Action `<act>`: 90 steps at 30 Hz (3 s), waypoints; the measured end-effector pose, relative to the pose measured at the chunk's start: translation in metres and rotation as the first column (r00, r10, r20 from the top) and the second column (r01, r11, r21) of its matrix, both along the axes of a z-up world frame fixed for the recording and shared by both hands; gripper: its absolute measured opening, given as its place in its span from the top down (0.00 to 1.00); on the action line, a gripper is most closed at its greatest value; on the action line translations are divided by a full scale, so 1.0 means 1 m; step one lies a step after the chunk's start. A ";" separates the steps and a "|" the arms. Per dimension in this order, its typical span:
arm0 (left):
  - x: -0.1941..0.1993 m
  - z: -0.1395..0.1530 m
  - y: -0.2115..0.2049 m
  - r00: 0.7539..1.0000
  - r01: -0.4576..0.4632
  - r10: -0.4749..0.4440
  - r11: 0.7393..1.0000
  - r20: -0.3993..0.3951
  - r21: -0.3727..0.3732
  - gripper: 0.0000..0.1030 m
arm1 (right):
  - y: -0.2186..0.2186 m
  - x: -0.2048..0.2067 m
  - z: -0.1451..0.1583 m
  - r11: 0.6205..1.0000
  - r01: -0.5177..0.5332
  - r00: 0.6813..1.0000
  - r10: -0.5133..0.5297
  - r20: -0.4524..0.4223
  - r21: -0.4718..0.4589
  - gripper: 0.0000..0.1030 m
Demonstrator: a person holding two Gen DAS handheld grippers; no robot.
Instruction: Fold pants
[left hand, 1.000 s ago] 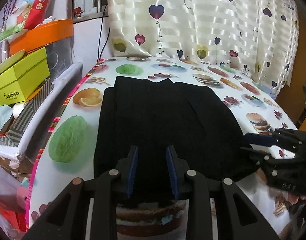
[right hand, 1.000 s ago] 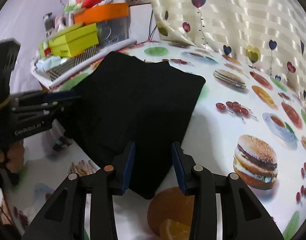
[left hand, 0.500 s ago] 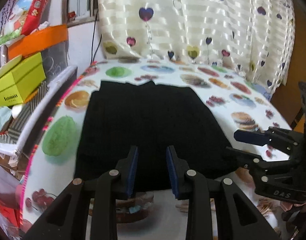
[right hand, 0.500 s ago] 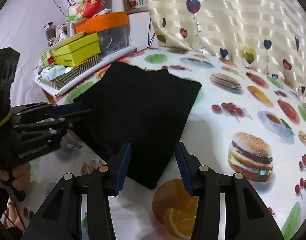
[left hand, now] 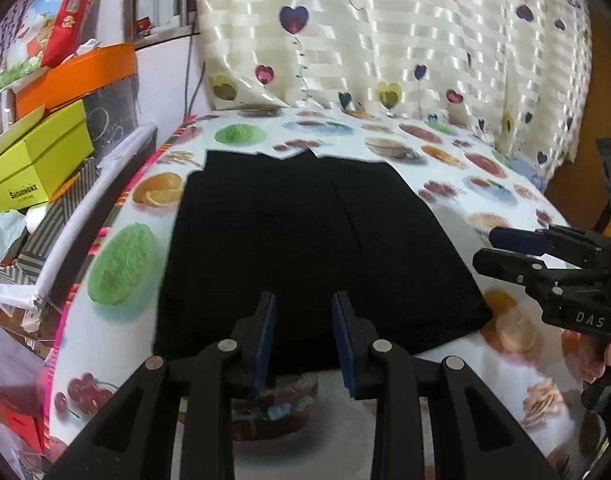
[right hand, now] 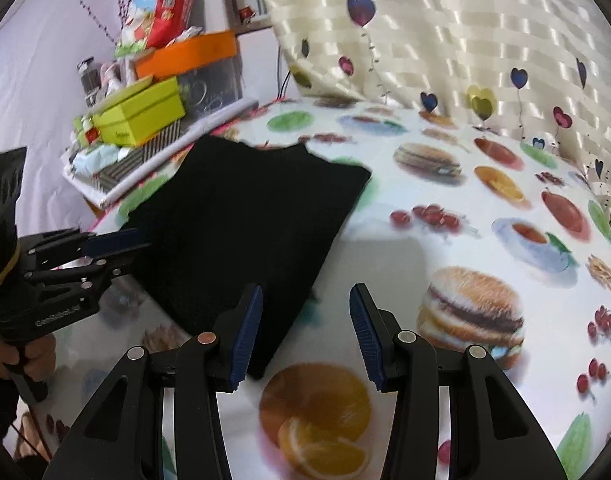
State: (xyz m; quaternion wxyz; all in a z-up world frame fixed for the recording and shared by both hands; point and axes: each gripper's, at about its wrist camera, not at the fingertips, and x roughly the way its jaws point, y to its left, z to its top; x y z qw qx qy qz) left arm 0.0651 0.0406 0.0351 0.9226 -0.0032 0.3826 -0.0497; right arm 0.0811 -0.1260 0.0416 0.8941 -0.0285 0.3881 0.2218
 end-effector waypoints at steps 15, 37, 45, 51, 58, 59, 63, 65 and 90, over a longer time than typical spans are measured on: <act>0.061 -0.013 0.026 0.997 -0.078 0.079 0.997 -0.022 0.009 0.69 | 0.033 0.074 -0.023 0.999 -0.041 0.997 0.041 -0.063 -0.008 0.86; -0.008 -0.010 -0.019 0.999 -0.008 0.008 1.000 -0.035 0.002 0.69 | 0.046 -0.022 -0.004 0.994 -0.080 0.997 0.080 -0.007 -0.078 0.66; -0.036 -0.010 -0.012 0.997 -0.069 0.067 0.997 -0.046 -0.028 0.69 | 0.037 -0.056 -0.006 0.993 -0.088 0.996 0.086 -0.027 -0.075 0.60; -0.055 -0.016 -0.016 0.994 -0.079 0.079 0.997 -0.069 0.004 0.69 | 0.031 -0.076 -0.015 0.992 -0.092 0.995 0.088 -0.052 -0.086 0.60; -0.063 -0.026 -0.021 0.991 -0.075 0.081 0.996 -0.102 0.055 0.68 | 0.027 -0.086 -0.024 0.988 -0.101 0.993 0.094 -0.072 -0.115 0.59; -0.063 -0.028 -0.021 0.991 -0.077 0.083 0.995 -0.102 0.055 0.68 | 0.027 -0.086 -0.026 0.987 -0.103 0.993 0.094 -0.074 -0.122 0.59; -0.064 -0.028 -0.020 0.991 -0.088 0.094 0.994 -0.096 0.065 0.62 | 0.027 -0.088 -0.031 0.984 -0.111 0.992 0.102 -0.069 -0.142 0.55; -0.063 -0.028 -0.020 0.991 -0.091 0.097 0.994 -0.092 0.067 0.59 | 0.027 -0.089 -0.031 0.983 -0.114 0.992 0.105 -0.064 -0.144 0.54; -0.062 -0.030 -0.018 0.990 -0.105 0.110 0.993 -0.093 0.058 0.43 | 0.027 -0.088 -0.032 0.982 -0.123 0.991 0.114 -0.069 -0.141 0.46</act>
